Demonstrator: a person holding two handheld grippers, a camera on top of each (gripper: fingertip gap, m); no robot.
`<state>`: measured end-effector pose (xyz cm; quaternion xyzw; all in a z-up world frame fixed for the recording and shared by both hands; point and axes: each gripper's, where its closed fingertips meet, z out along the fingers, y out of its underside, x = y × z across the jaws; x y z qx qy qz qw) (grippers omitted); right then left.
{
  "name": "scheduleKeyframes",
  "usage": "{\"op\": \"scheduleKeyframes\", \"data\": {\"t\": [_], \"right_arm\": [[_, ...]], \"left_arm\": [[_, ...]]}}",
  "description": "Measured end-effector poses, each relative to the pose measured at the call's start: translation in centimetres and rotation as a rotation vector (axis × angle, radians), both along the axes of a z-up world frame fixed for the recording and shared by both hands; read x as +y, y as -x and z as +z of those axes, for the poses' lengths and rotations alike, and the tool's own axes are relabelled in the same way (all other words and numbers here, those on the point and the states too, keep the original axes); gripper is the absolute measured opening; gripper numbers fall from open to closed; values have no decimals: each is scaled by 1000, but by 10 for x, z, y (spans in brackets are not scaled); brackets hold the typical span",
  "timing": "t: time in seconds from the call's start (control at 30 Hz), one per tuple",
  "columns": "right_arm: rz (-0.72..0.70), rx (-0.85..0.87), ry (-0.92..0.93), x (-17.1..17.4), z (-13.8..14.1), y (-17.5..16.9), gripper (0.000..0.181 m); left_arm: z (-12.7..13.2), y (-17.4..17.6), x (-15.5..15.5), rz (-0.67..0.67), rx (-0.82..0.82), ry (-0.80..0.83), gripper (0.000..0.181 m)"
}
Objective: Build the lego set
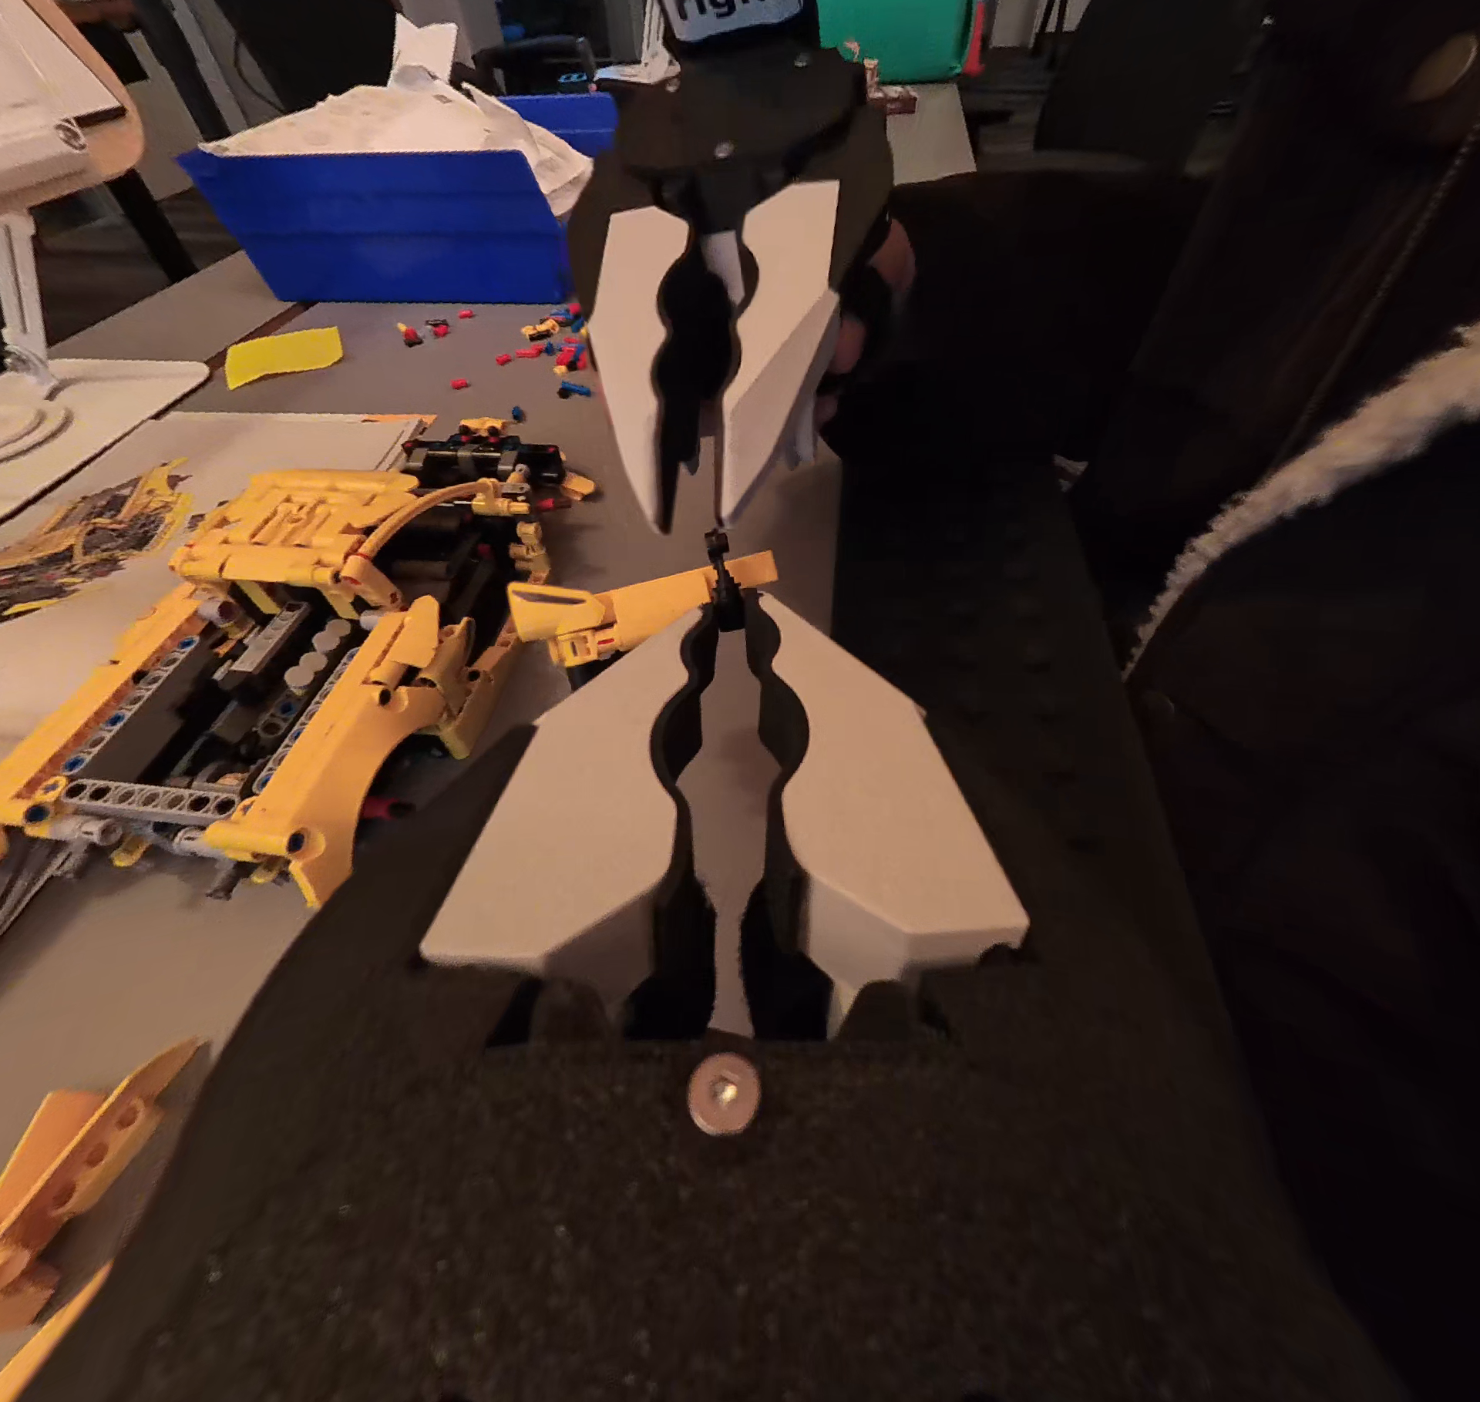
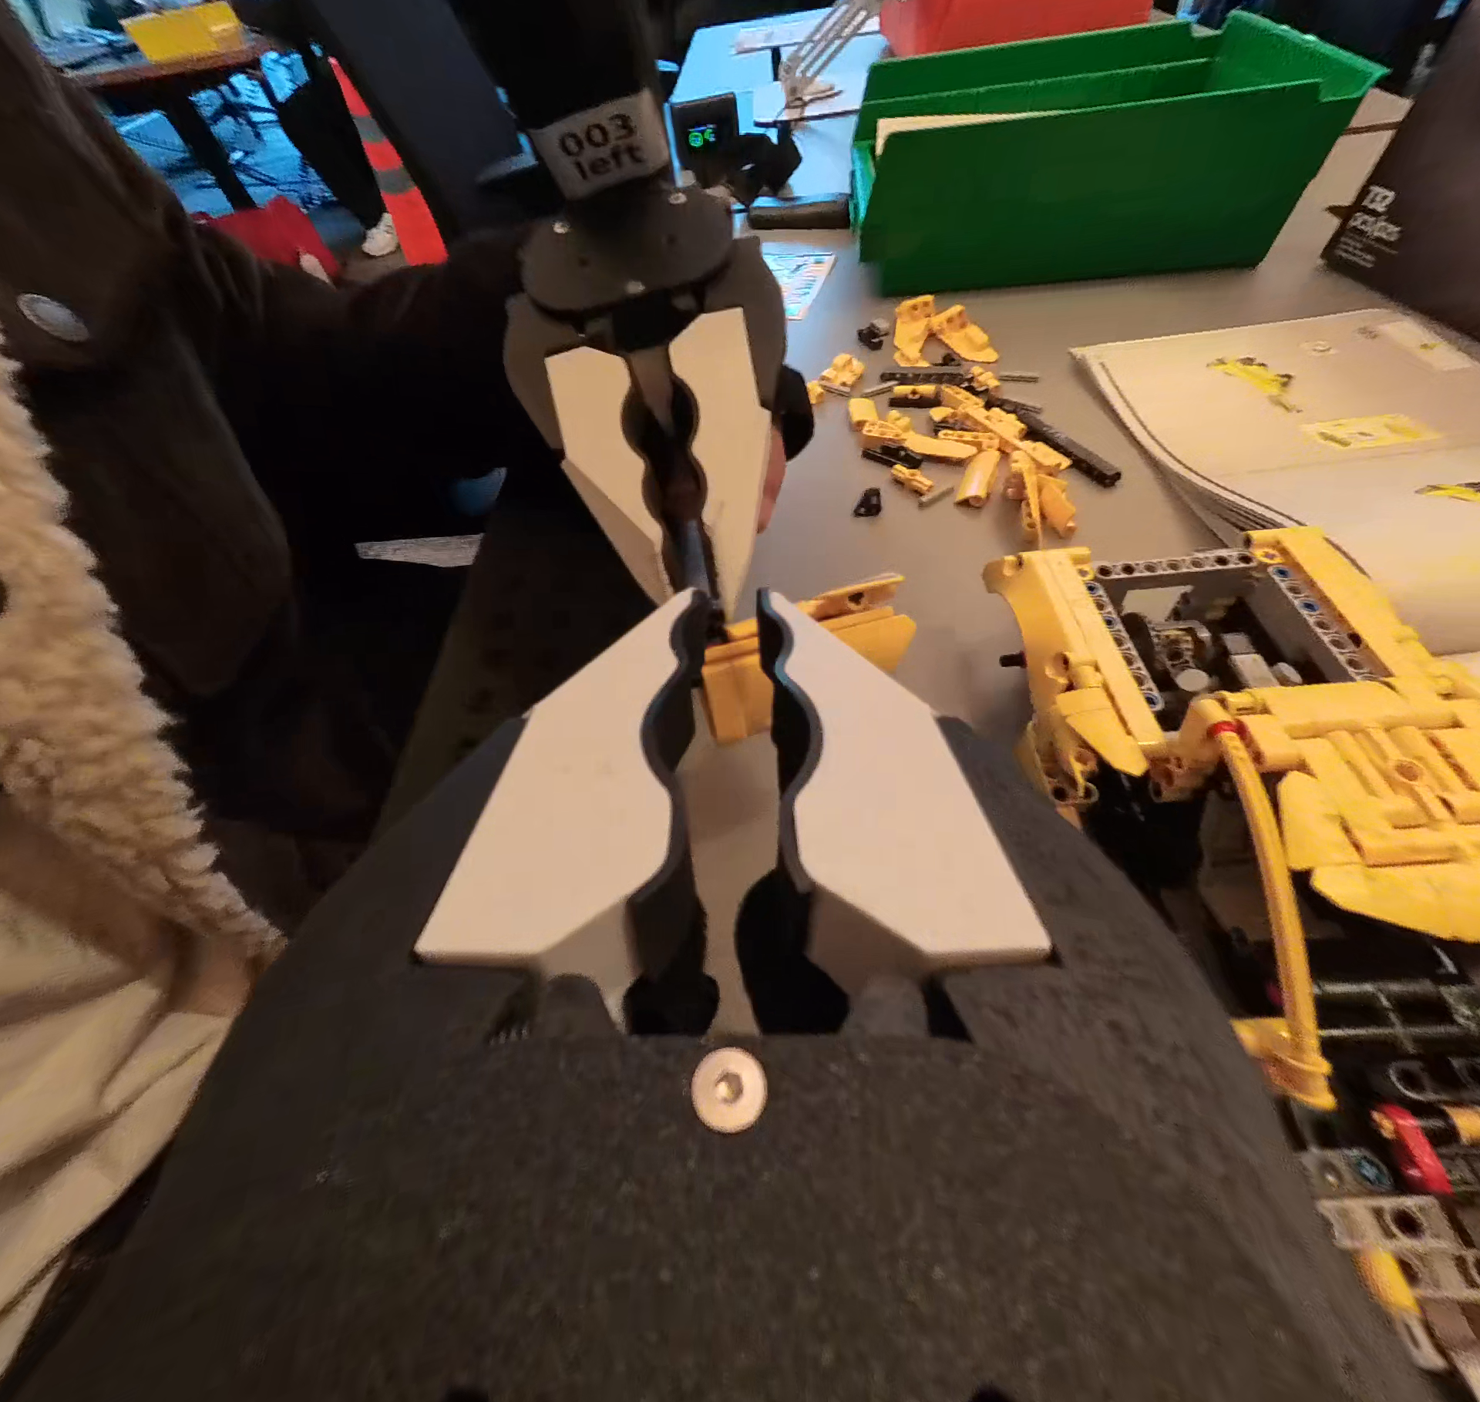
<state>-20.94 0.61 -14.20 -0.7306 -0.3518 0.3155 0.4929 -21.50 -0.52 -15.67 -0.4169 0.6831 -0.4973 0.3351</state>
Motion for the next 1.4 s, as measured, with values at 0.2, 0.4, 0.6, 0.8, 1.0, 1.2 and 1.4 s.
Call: {"op": "scheduleKeyframes", "data": {"t": [0.2,0.4,0.6,0.8,1.0,1.2,1.4], "right_arm": [[48,-18,9,-5,-6,9,9],[113,3,-7,-13,0,13,4],[188,-34,-66,-21,2,18,4],[204,2,-37,-22,1,18,4],[18,154,-42,4,17,-1,17],[-458,270,-41,49,23,-86,27],[-704,255,-24,61,16,-140,32]], "left_arm": [[5,2,-2,-21,-8,46,7],[8,6,-9,-69,-8,86,6],[10,10,-18,-122,-3,113,6],[9,11,-19,-130,3,117,7],[21,9,6,-13,-63,140,7],[36,11,64,222,-143,238,7],[43,18,96,307,-171,396,7]]}}
